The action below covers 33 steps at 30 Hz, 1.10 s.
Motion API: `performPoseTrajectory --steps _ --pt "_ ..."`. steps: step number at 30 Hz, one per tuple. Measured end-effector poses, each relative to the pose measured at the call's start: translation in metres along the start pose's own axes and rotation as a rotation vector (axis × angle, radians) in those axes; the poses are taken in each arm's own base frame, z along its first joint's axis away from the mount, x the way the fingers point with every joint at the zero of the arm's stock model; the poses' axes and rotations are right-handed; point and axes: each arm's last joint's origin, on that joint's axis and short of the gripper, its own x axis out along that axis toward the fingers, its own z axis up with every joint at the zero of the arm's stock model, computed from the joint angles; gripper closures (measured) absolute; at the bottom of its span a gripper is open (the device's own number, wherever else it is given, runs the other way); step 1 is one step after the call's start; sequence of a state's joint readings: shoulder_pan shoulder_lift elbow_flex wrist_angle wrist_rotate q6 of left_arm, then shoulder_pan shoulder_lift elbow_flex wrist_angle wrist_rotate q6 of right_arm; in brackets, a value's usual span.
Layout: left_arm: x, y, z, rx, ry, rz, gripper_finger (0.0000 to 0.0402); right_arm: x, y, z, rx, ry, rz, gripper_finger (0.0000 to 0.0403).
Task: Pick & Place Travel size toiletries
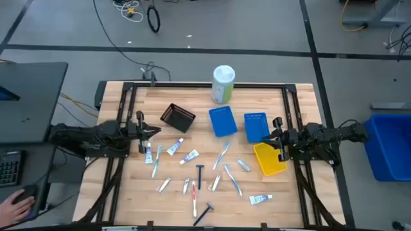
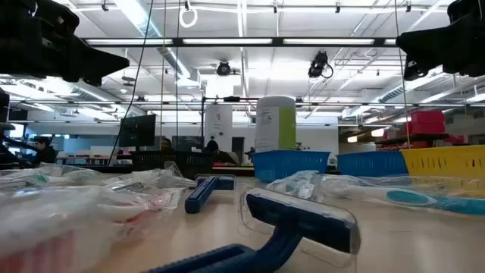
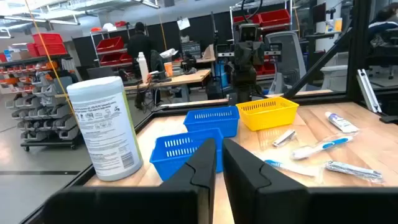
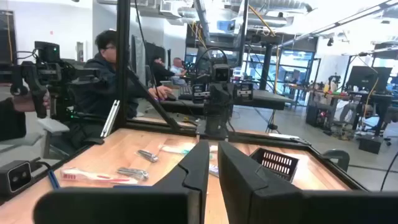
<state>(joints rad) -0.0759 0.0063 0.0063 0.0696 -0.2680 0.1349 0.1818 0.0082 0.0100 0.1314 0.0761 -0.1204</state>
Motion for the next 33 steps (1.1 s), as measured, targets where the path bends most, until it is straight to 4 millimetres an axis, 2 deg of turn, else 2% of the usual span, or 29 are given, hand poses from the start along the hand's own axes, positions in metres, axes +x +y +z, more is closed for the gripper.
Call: performPoseTrajectory --steps 16,22,29,33 --pt "0.0 0.0 0.001 -0.002 -0.007 0.002 0.0368 0.0 0.0 0.0 0.0 0.0 0.0 0.0357" --pt "0.0 0.0 0.002 -0.029 -0.023 -0.008 0.0368 0.0 0.0 0.0 -0.072 -0.001 -0.001 0.0357" --pt "-0.001 -0.002 0.013 -0.128 -0.135 -0.118 0.0376 0.0 0.0 0.001 0.089 -0.009 0.0 0.0357" --pt "-0.001 -0.001 0.015 -0.143 -0.163 -0.094 0.0381 0.0 -0.001 0.001 0.072 -0.01 -0.046 0.0358"
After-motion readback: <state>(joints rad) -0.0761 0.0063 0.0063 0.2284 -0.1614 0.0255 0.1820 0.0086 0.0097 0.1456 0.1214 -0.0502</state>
